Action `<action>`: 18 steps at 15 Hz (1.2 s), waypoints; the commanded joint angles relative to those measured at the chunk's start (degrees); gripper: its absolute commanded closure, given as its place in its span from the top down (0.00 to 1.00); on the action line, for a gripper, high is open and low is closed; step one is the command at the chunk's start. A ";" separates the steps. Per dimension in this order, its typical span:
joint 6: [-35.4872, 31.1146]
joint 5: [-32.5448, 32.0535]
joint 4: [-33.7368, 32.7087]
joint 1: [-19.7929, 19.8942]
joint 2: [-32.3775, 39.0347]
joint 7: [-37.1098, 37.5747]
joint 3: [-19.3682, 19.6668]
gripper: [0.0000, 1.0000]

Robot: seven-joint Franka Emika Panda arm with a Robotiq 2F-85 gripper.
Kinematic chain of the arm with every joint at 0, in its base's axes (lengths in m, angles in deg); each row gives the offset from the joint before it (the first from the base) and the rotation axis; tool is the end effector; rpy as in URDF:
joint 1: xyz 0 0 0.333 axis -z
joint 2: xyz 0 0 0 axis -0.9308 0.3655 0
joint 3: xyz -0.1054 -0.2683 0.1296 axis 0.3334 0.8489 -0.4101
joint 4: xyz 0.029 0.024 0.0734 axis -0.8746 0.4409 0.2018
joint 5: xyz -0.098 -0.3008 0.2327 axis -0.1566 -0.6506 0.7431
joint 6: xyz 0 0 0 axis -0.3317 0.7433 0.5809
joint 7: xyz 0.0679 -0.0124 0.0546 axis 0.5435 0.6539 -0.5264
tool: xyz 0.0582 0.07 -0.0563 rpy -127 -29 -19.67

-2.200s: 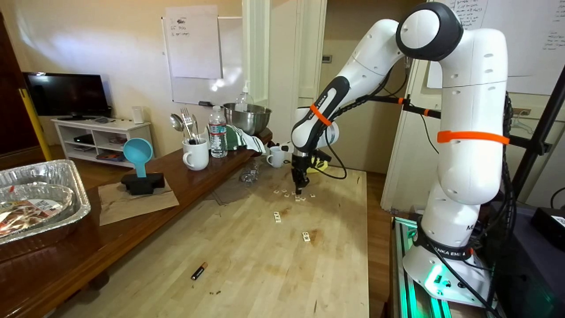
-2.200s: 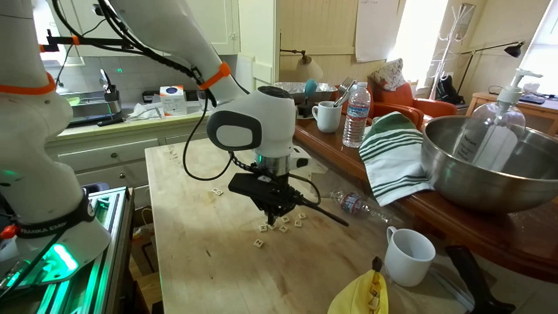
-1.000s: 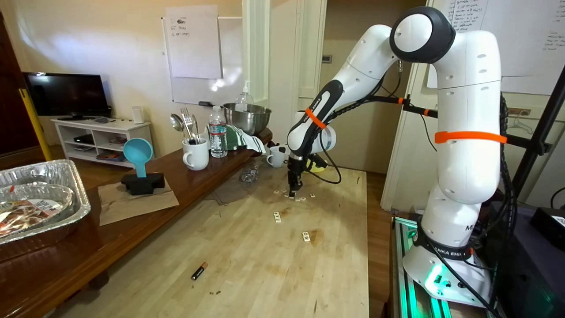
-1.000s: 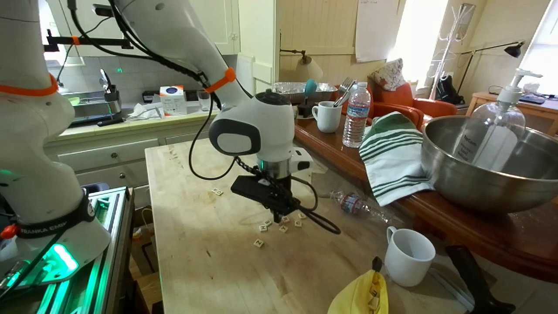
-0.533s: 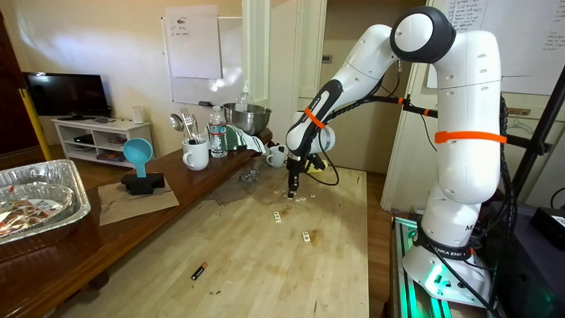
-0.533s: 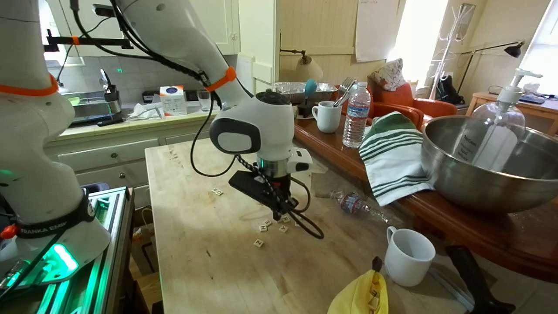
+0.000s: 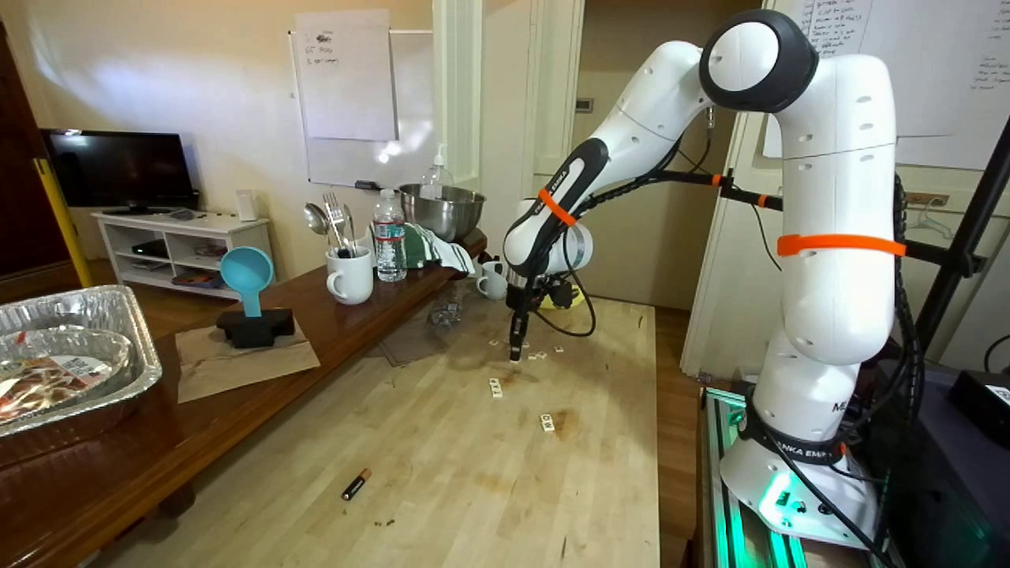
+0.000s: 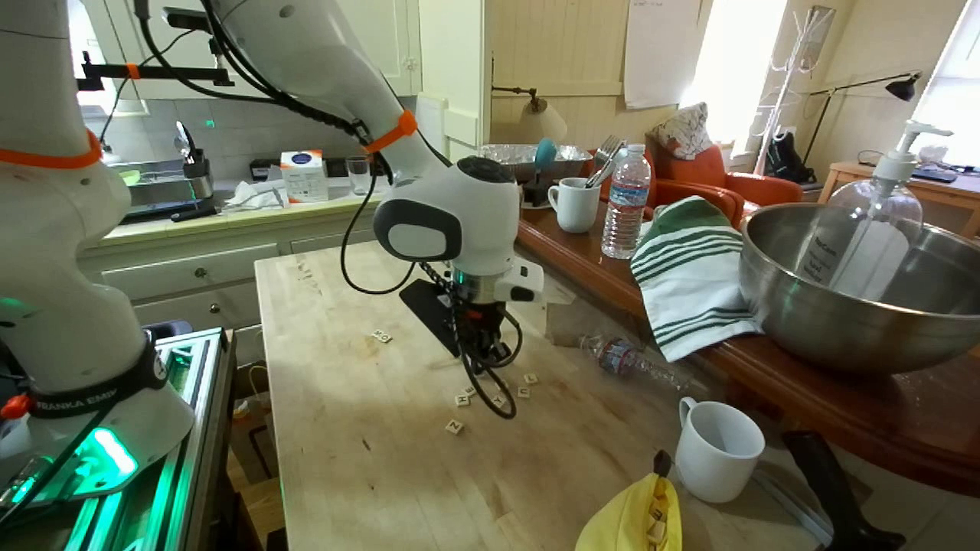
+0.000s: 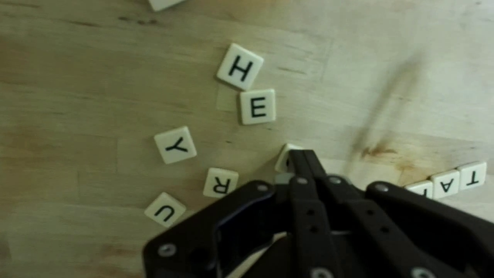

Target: Align the wooden blocks

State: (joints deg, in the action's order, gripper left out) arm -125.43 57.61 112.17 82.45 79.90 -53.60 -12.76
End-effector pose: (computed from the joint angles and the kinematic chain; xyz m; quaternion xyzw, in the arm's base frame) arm 0.4873 -0.1272 0.2169 -0.9901 -0.1258 -0.0306 0.0551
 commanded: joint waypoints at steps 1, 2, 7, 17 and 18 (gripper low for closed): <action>1.21 4.80 -0.72 -0.81 2.78 5.15 -2.01 0.00; 0.52 6.05 -0.77 -0.92 2.96 6.36 -2.49 0.00; 1.68 9.93 -1.27 -0.71 2.28 10.08 -3.76 0.00; 6.43 11.90 -0.04 -0.18 -3.22 7.76 -2.99 0.00; 6.75 11.10 -0.18 -0.20 -3.31 6.02 -2.83 0.00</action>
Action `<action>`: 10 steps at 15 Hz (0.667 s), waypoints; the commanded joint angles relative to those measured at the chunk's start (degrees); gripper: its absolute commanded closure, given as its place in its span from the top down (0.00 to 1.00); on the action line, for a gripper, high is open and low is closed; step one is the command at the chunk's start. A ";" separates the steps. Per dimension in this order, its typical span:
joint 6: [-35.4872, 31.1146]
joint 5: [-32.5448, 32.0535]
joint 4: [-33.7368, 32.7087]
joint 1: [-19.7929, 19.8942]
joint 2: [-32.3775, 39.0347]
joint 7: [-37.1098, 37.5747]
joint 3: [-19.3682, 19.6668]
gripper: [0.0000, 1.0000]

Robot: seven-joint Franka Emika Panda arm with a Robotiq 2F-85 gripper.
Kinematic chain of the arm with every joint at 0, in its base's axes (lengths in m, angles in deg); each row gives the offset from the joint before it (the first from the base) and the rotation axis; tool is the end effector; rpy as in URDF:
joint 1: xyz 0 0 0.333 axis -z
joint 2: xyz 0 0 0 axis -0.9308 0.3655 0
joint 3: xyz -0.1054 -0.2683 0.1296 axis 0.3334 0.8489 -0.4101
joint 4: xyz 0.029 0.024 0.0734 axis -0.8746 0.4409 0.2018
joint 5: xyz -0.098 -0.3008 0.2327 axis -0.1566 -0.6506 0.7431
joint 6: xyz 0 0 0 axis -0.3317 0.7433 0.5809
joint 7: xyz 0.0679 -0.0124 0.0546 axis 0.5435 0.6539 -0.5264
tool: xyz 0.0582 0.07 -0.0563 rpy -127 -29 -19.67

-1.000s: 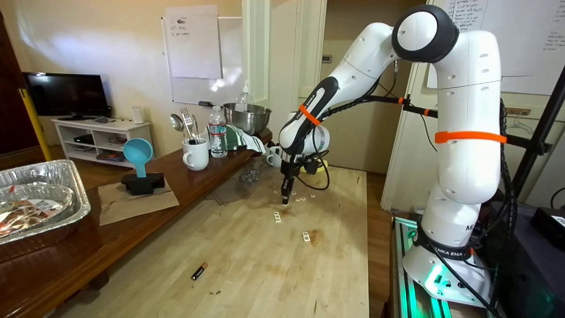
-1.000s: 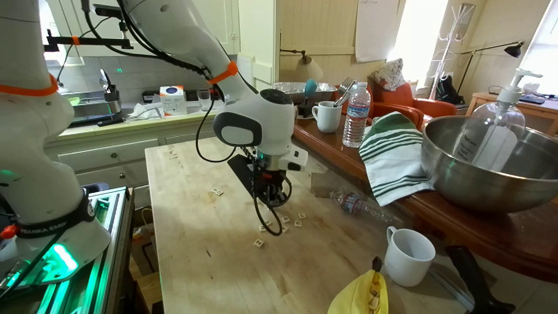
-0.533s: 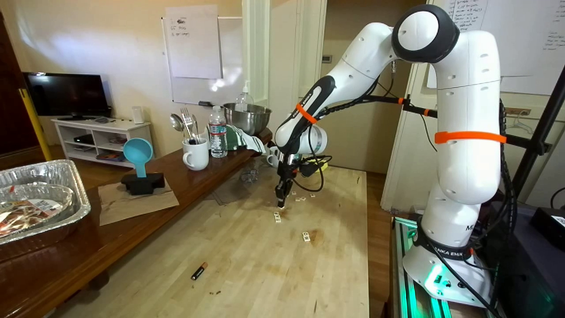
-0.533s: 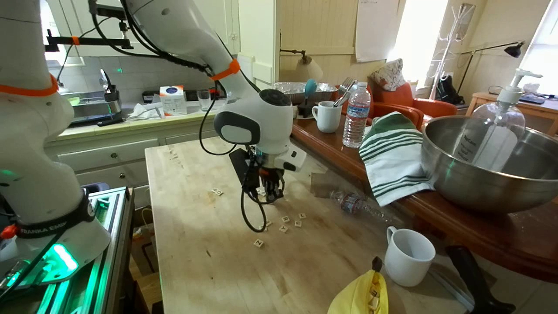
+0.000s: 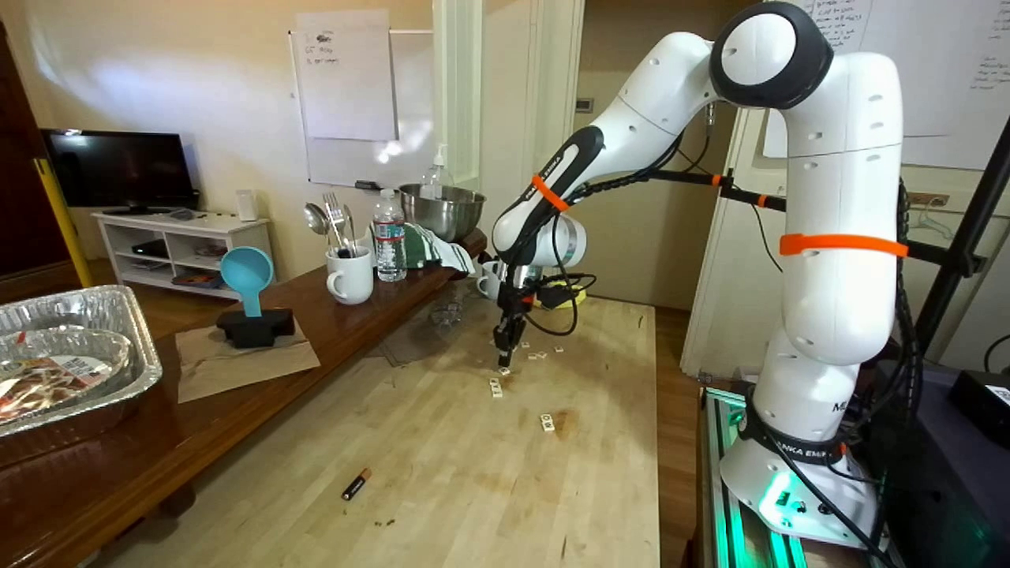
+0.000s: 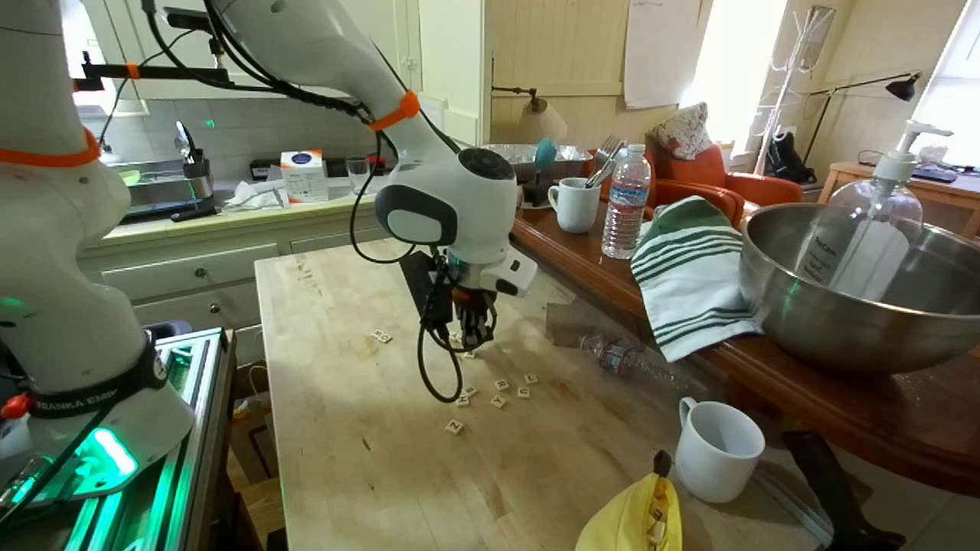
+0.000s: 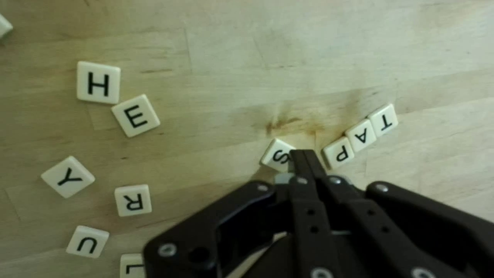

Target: Align the wooden blocks

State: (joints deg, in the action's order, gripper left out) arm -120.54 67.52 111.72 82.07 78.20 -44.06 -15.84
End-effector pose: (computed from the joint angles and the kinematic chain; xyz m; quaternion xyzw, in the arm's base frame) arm 0.4912 -0.0956 0.2272 -0.9923 -0.0032 -0.0227 0.1213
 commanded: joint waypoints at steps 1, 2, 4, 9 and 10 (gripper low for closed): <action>1.25 1.09 0.26 0.05 -1.63 -4.53 0.35 0.00; 1.17 0.73 0.17 -0.01 -1.50 -6.06 0.44 0.00; 0.94 -0.71 0.20 -0.27 -1.16 -8.82 0.83 0.00; -0.58 -6.70 0.58 -0.81 -0.23 -14.83 1.86 0.00; -1.42 -7.19 0.73 -0.73 -0.14 -16.49 1.79 0.00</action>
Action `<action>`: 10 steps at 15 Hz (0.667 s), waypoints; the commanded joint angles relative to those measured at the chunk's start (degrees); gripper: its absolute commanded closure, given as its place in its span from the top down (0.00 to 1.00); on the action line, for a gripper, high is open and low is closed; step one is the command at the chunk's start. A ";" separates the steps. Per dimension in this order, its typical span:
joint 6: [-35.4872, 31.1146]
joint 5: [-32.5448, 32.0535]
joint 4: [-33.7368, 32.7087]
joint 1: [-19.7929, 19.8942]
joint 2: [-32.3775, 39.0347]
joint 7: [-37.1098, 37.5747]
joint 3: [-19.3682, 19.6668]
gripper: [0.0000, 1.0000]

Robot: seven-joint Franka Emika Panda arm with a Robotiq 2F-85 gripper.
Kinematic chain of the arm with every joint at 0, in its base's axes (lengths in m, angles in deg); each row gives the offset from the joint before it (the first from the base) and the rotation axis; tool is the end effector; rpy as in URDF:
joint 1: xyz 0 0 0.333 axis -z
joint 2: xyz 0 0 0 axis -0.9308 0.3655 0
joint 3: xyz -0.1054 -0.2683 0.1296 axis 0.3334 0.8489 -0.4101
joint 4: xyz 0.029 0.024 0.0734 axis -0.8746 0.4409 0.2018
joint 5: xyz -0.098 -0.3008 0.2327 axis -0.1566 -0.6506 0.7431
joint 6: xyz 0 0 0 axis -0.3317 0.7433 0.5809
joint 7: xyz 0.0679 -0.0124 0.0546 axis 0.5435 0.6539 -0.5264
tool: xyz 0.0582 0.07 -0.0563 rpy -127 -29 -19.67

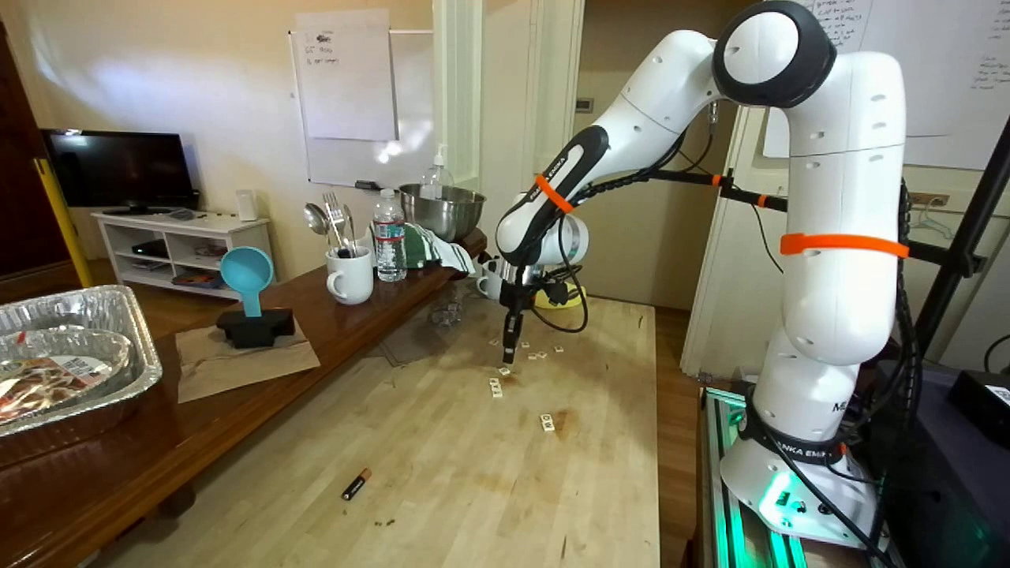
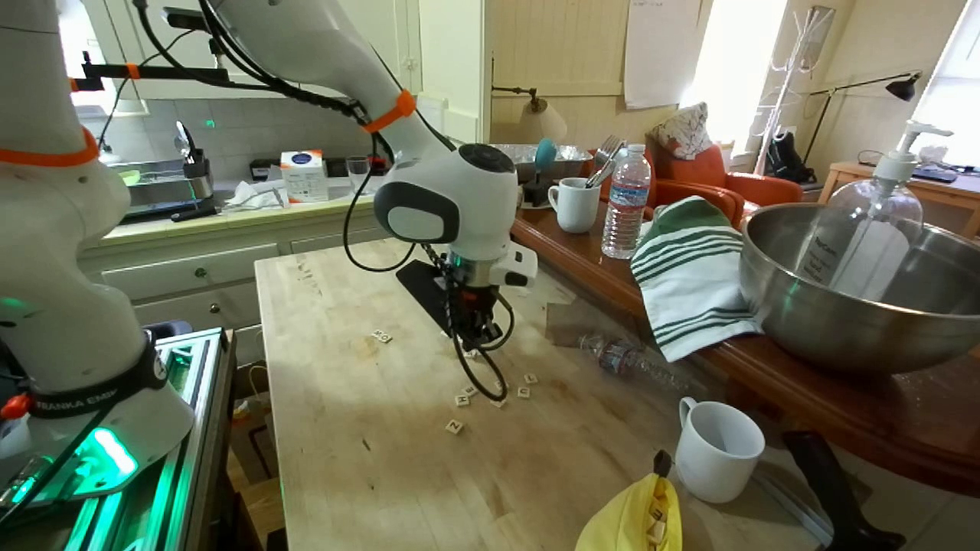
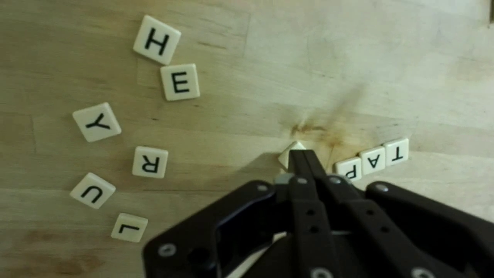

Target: Align the wooden blocks

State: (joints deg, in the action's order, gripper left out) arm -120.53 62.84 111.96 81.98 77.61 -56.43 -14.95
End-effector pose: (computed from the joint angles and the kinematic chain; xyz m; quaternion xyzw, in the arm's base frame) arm 0.4897 -0.1016 0.2310 -0.9853 -0.1384 -0.0286 0.0962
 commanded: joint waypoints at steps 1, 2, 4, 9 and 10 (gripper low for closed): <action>-2.36 -2.57 0.68 -0.52 0.48 -5.86 0.73 0.00; -3.25 -2.10 0.82 -0.36 0.58 -7.73 0.47 0.00; -4.37 -1.08 0.93 -0.16 0.90 -10.83 0.12 0.00; -6.28 -1.00 1.50 -0.14 1.85 -14.93 -0.22 0.00; -6.57 -0.91 1.60 -0.10 2.05 -15.52 -0.37 0.00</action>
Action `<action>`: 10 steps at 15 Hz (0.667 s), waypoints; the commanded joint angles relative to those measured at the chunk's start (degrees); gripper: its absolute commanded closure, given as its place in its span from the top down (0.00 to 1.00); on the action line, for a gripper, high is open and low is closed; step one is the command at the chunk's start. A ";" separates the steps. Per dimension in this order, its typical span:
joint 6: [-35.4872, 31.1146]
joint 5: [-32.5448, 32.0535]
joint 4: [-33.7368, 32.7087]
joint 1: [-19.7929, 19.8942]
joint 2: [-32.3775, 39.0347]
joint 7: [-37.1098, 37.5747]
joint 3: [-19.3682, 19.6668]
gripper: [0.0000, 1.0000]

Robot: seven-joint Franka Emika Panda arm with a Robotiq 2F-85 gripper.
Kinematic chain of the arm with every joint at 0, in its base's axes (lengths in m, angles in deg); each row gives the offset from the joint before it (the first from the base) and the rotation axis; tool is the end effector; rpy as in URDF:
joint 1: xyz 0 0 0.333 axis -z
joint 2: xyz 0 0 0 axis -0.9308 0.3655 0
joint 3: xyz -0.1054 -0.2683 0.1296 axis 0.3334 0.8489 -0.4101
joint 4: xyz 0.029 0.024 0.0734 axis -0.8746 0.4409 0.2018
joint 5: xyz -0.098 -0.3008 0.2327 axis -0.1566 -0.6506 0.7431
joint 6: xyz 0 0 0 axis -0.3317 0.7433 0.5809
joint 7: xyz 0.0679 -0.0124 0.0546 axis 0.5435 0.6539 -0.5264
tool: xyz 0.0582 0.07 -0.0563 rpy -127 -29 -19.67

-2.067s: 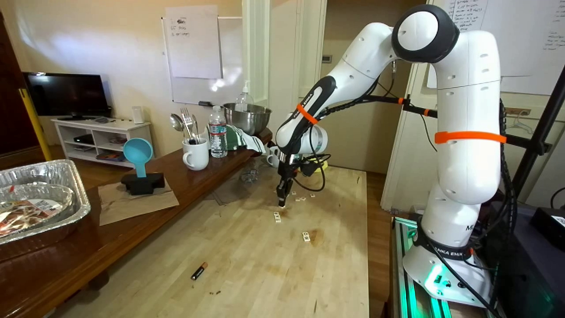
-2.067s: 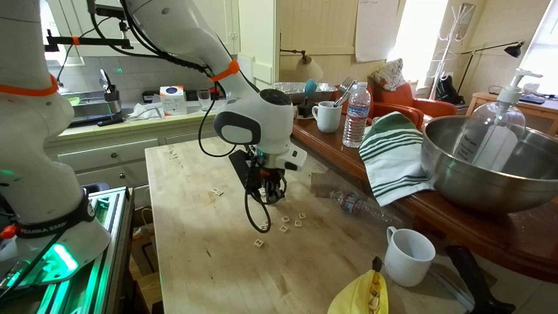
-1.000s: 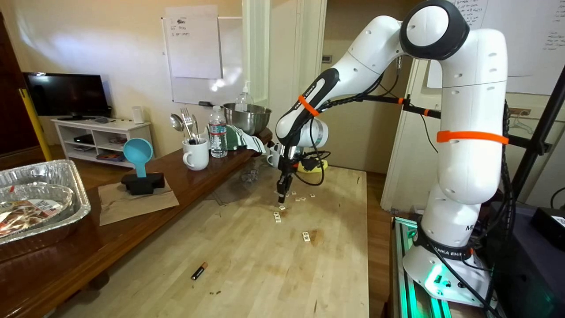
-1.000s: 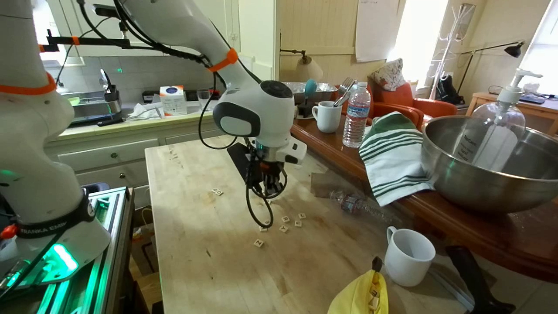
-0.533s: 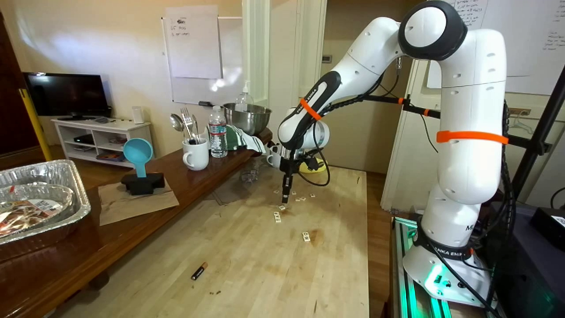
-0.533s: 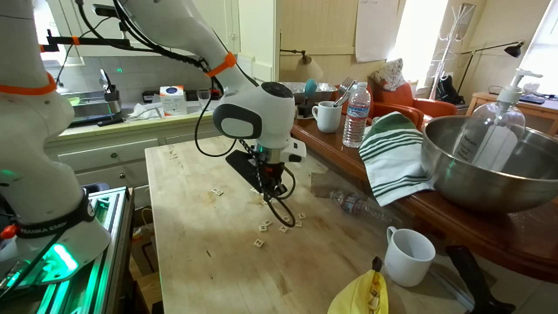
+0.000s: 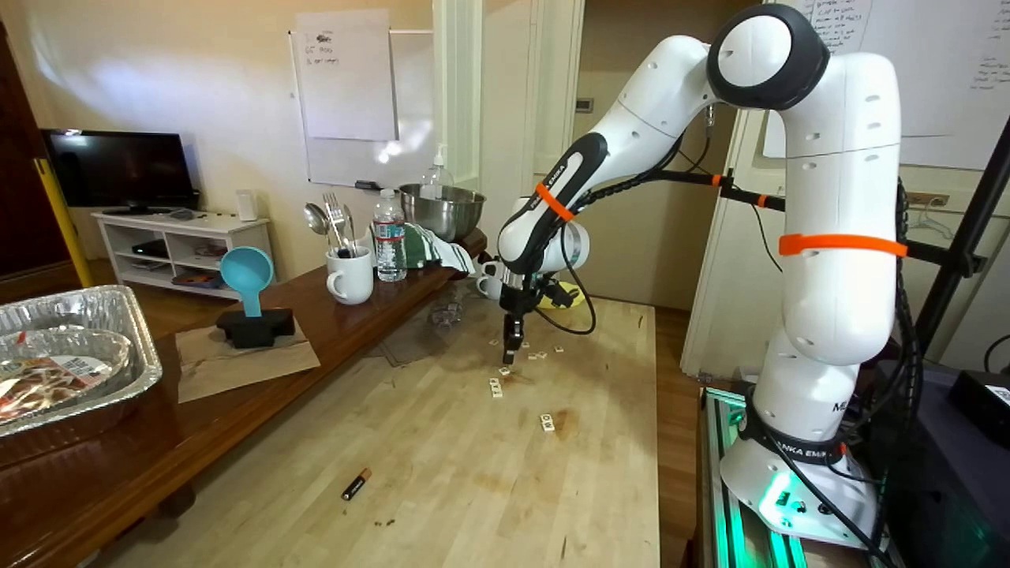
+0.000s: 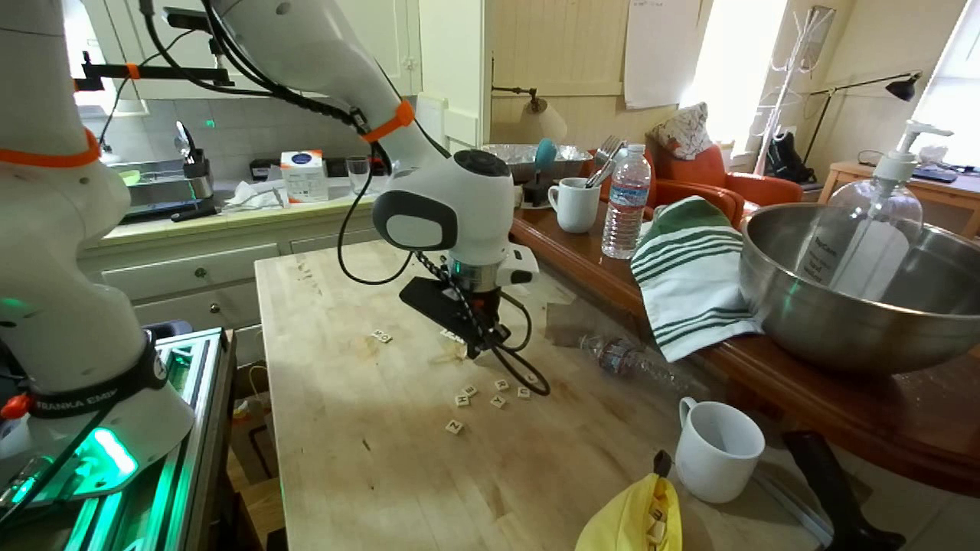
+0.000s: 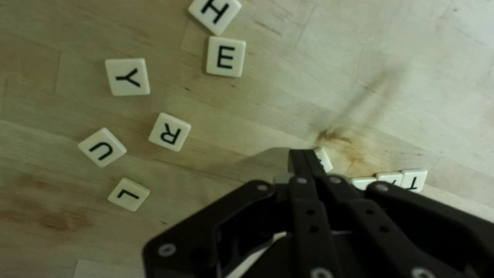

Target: Align the wooden blocks

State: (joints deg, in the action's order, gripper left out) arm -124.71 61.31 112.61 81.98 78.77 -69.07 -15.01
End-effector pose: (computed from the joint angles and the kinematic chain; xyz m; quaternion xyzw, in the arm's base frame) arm 0.4902 -0.1040 0.2229 -0.9636 -0.2534 -0.0480 0.0697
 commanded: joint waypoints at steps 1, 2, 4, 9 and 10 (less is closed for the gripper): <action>-2.75 0.70 1.08 -0.07 1.02 -3.39 -0.45 0.00; -3.21 0.74 1.24 -0.07 1.12 -3.85 -0.60 0.00; -4.13 0.58 1.55 -0.07 1.36 -4.41 -0.87 0.00; -4.20 -0.14 1.59 -0.59 1.69 -3.09 -0.82 0.00; -3.73 -0.41 1.46 -0.73 1.74 -2.67 -0.70 0.00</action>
State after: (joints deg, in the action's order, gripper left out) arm -127.47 61.31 113.64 81.81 79.57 -72.37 -15.79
